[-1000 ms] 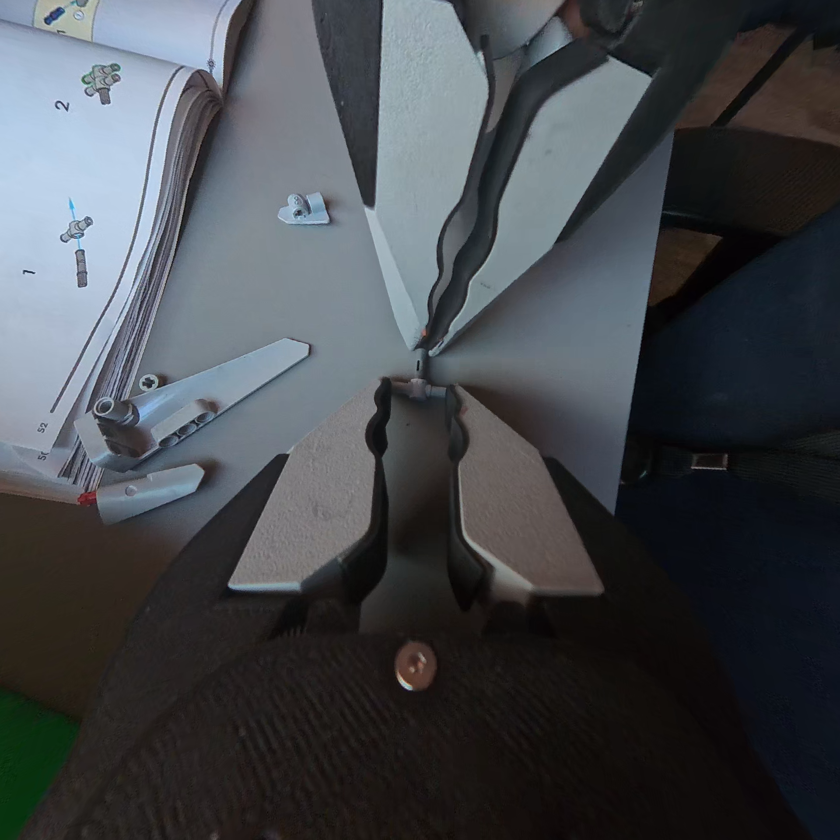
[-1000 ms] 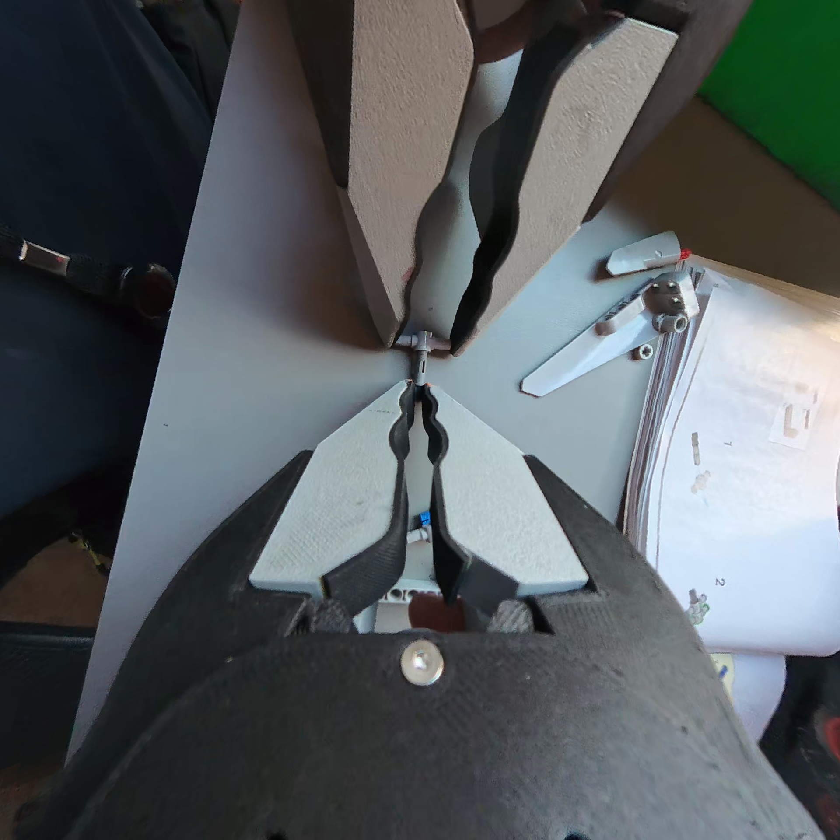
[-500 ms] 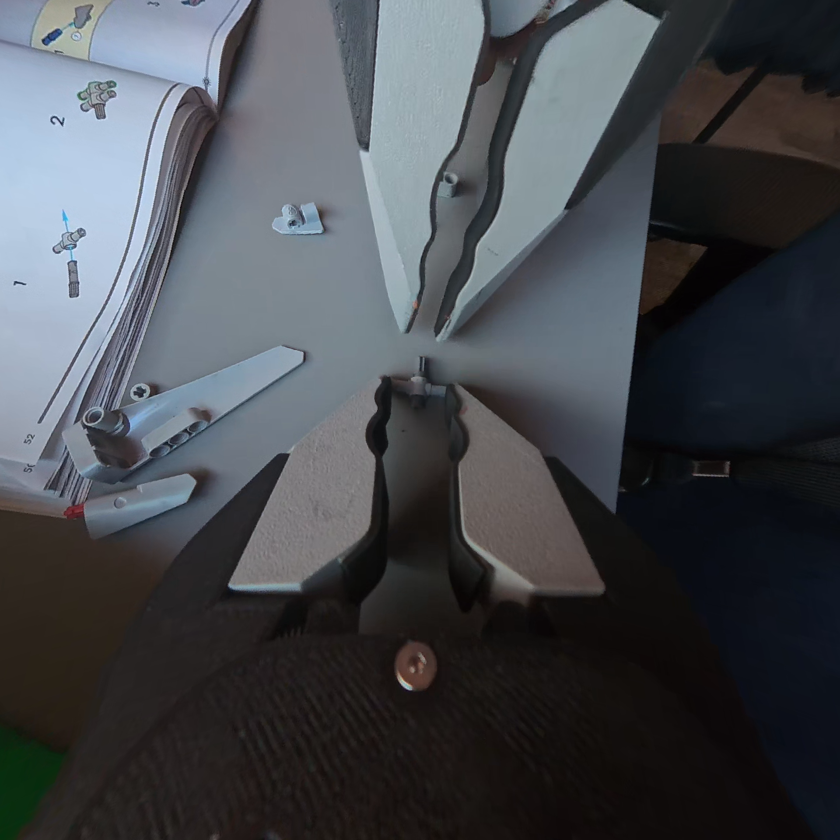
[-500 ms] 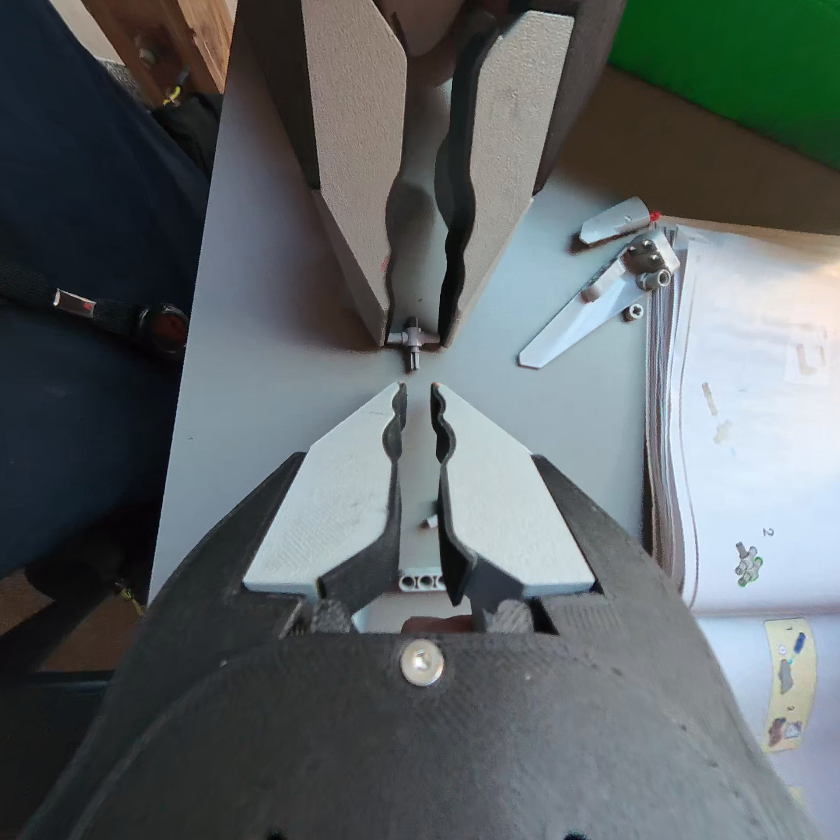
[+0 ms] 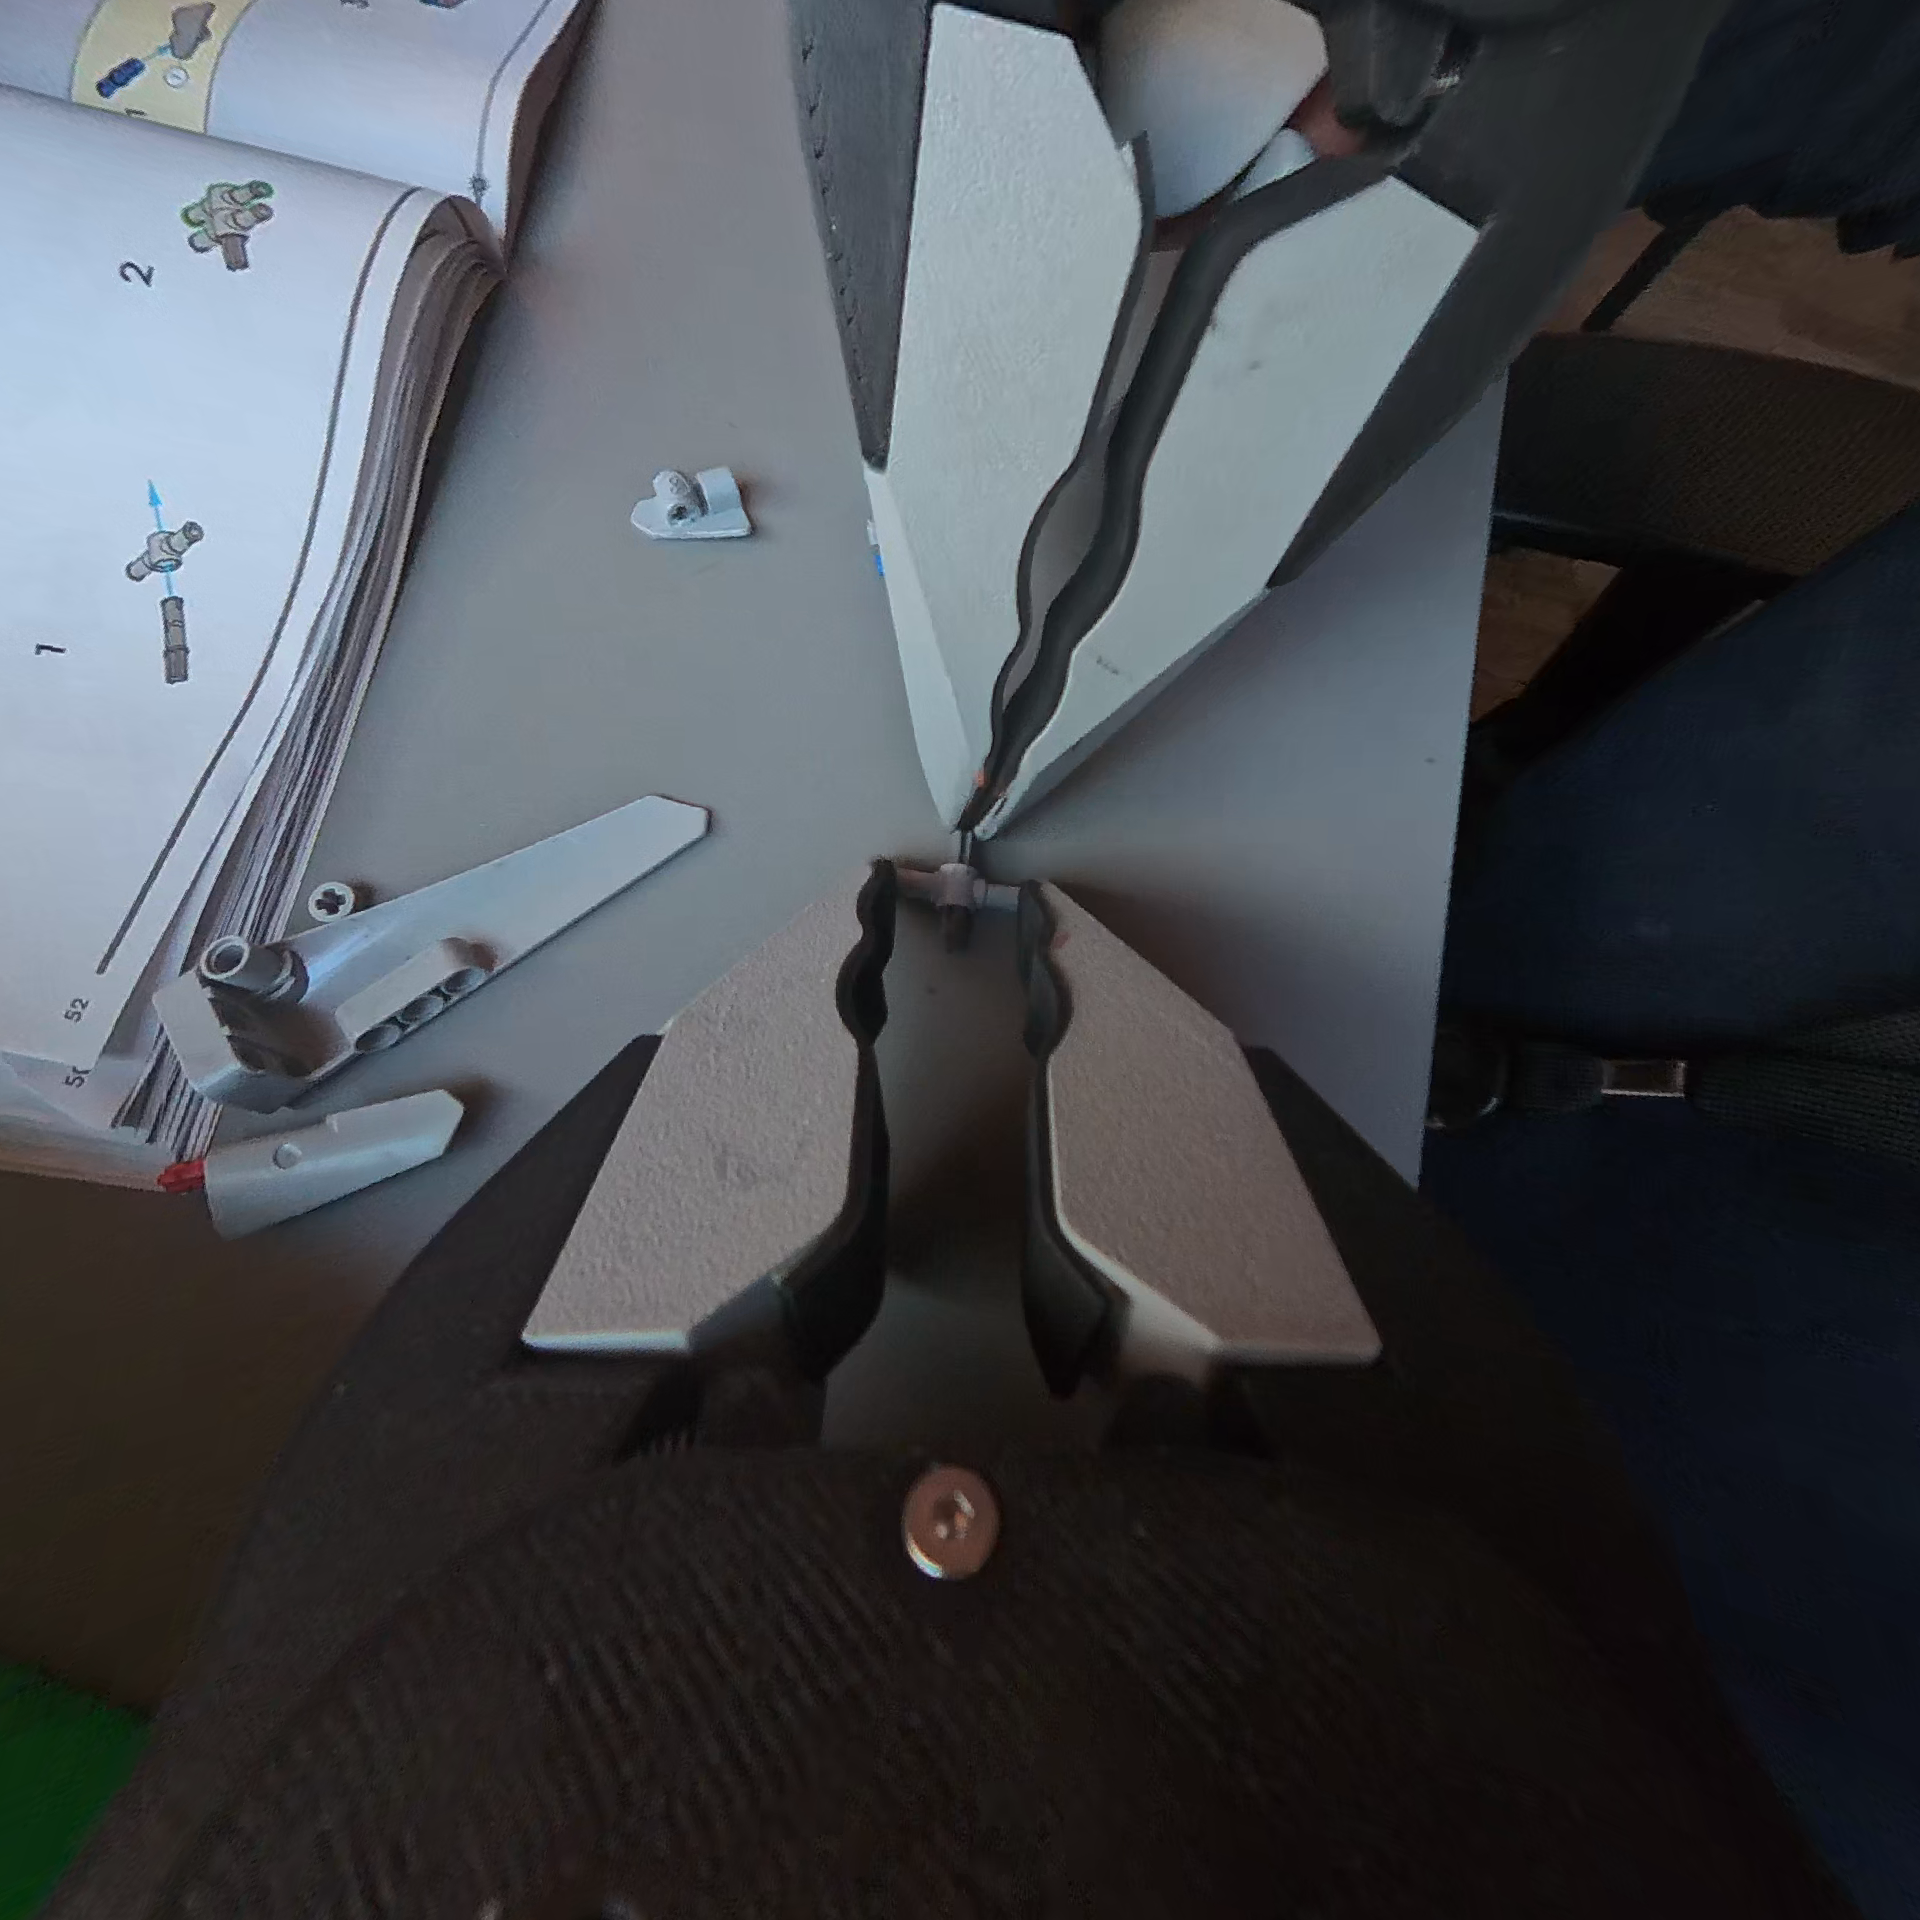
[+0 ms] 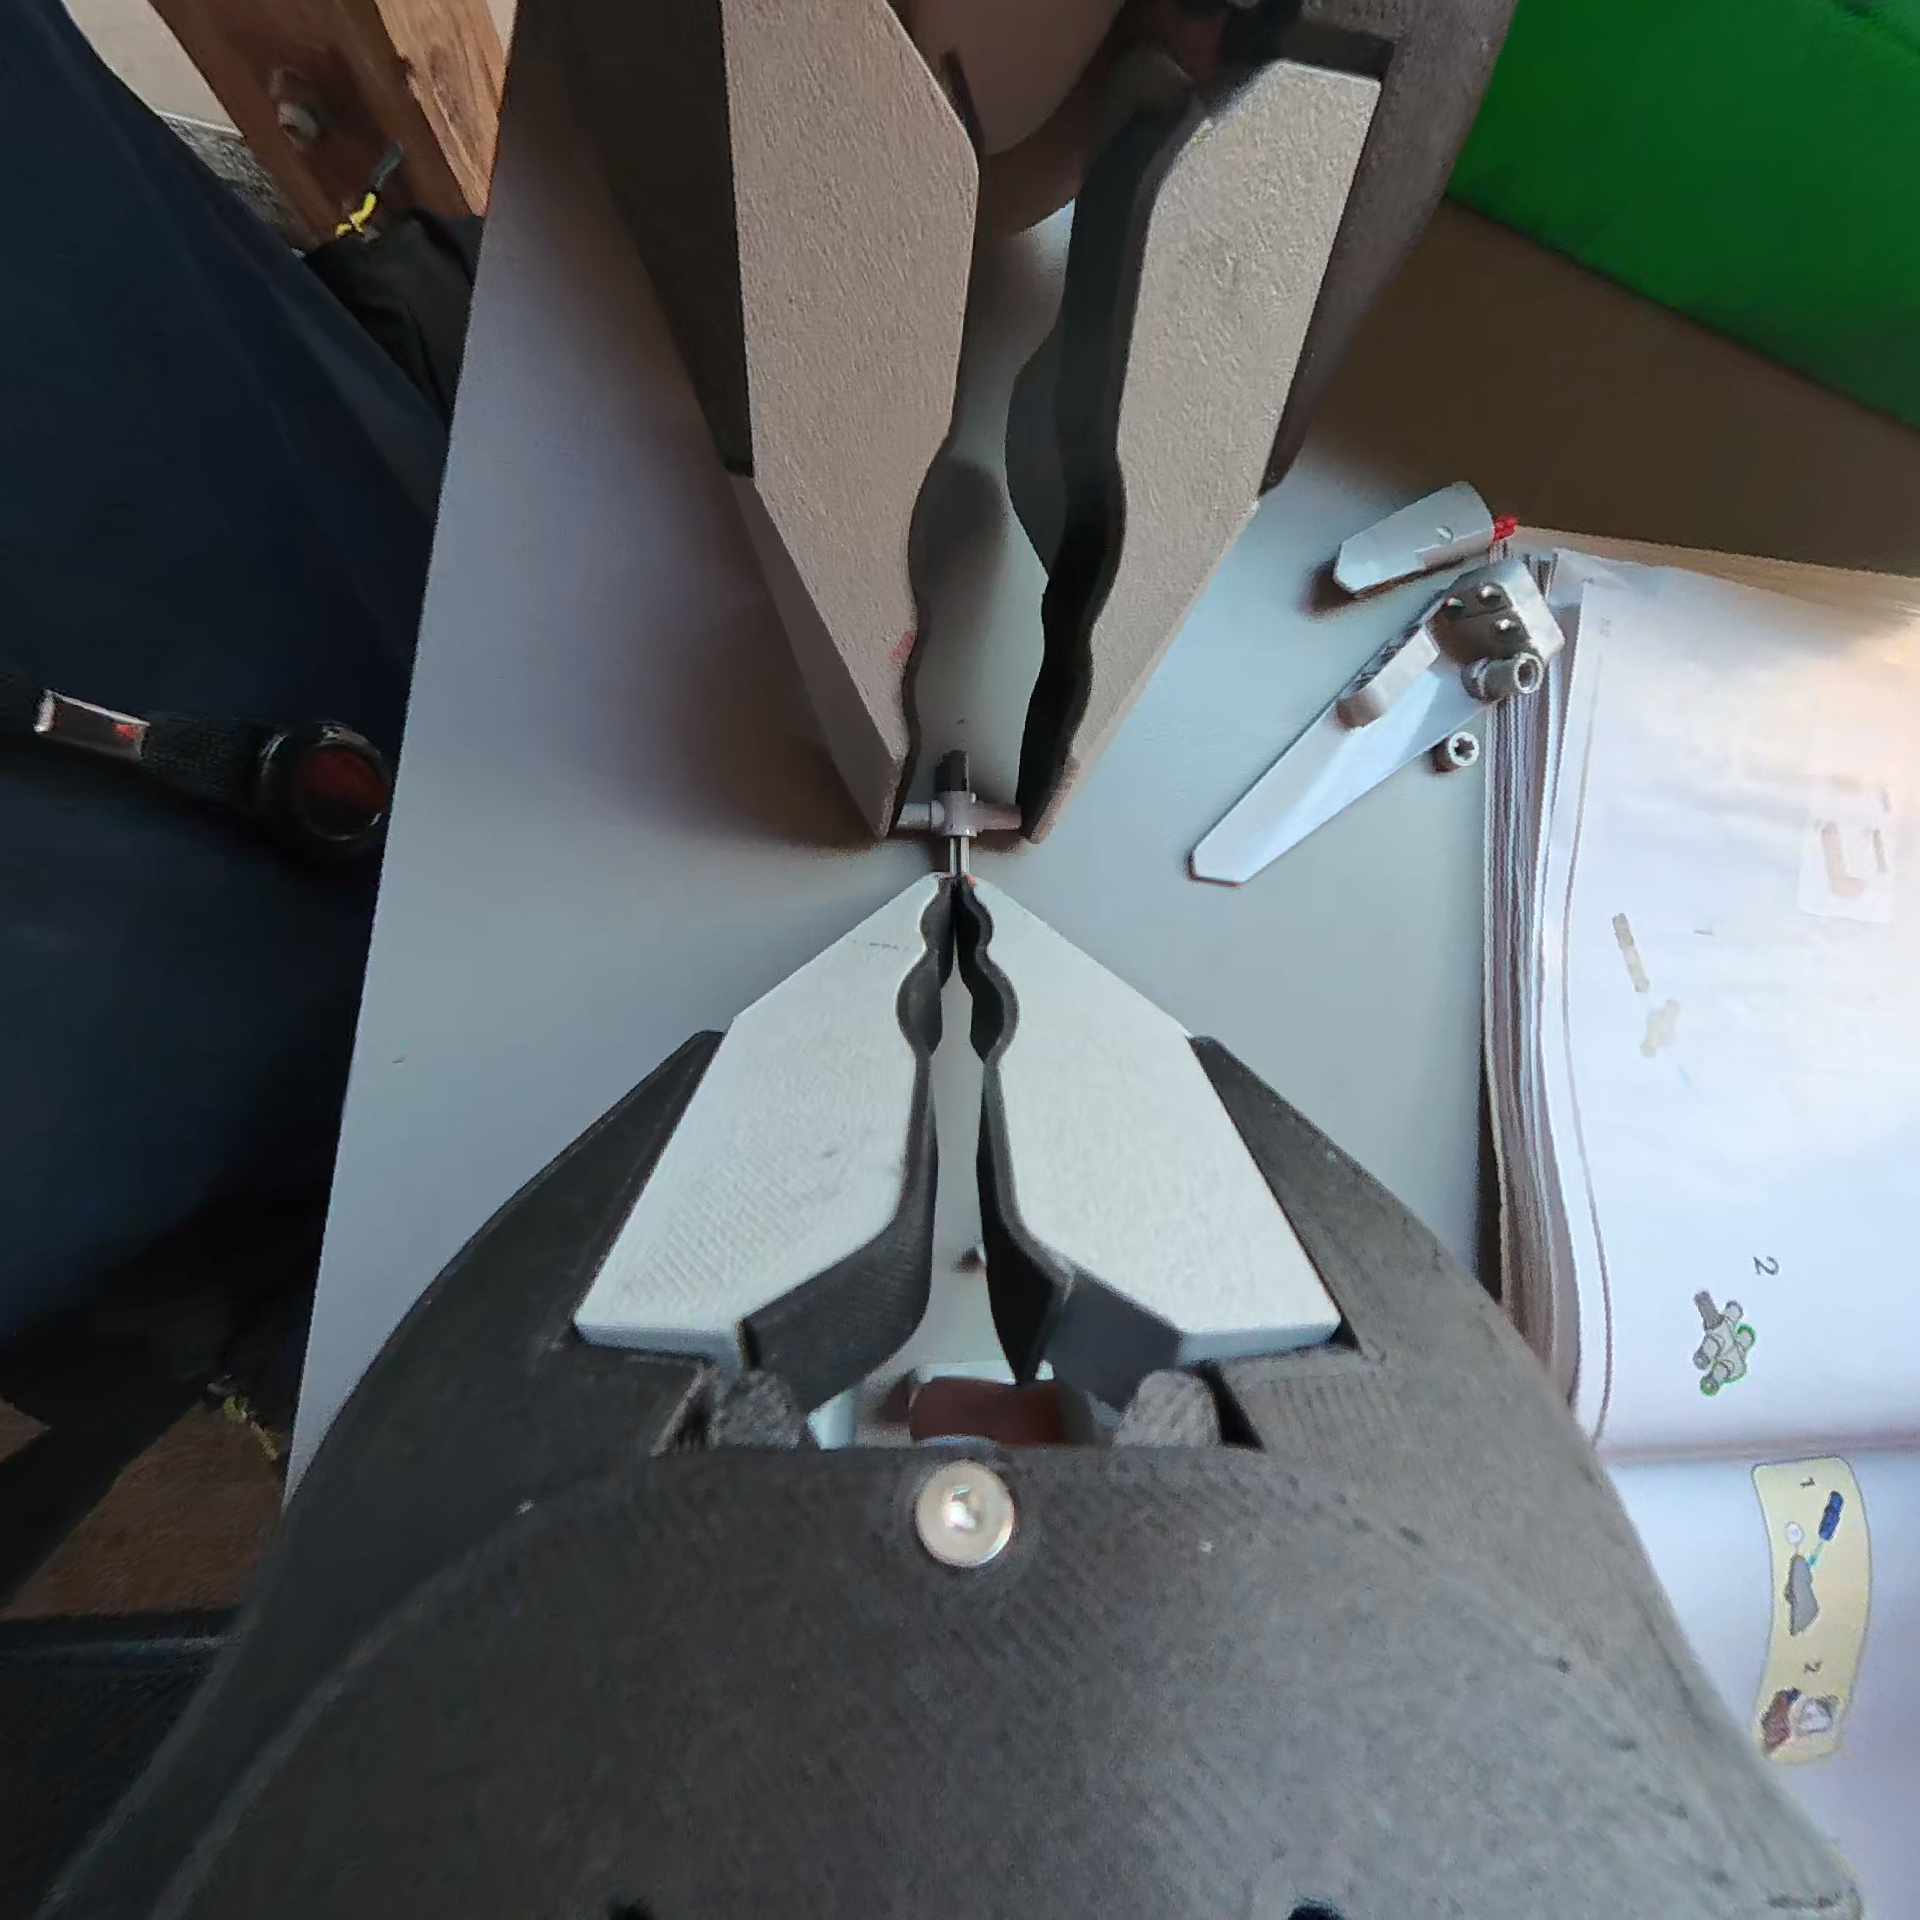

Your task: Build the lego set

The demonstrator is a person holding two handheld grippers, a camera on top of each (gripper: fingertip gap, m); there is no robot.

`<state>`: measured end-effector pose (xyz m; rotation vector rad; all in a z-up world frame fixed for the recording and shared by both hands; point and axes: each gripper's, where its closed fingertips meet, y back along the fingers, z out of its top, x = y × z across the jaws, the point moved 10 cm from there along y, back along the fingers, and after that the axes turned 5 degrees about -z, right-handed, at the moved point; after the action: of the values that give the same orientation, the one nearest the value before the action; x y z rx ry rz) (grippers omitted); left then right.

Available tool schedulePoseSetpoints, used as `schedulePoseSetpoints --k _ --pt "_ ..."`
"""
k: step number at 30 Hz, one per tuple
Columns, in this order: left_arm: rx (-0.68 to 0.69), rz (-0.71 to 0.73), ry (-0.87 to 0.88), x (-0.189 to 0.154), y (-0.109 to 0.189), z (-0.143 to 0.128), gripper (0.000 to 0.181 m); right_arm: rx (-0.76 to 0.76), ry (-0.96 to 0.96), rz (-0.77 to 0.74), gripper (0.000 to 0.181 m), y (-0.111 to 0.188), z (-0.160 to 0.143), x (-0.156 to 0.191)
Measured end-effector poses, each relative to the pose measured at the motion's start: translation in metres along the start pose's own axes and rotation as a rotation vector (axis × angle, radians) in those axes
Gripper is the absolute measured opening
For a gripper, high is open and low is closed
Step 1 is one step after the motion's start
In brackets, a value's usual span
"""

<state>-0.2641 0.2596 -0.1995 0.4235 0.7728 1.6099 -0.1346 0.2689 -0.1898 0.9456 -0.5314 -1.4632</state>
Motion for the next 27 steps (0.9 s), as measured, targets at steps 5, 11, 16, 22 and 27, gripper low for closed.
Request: schedulePoseSetpoints --k 5,11,16,22,27 --pt "-0.008 0.006 -0.008 0.0 -0.001 0.0 0.022 -0.017 -0.022 -0.006 0.0 0.002 -0.004 -0.001" --pt "-0.017 0.02 -0.003 0.003 -0.002 0.002 0.022 -0.173 -0.148 -0.077 0.0 0.032 -0.024 -0.004" --pt "-0.011 0.047 -0.029 0.008 -0.006 0.007 0.023 -0.314 -0.248 -0.234 0.002 0.069 -0.048 -0.014" --pt "-0.012 0.055 -0.036 0.009 -0.01 0.011 0.023 -0.461 -0.349 -0.396 0.008 0.097 -0.074 -0.033" --pt "-0.016 0.056 -0.033 0.009 -0.011 0.012 0.022 -0.494 -0.384 -0.421 0.008 0.097 -0.084 -0.034"
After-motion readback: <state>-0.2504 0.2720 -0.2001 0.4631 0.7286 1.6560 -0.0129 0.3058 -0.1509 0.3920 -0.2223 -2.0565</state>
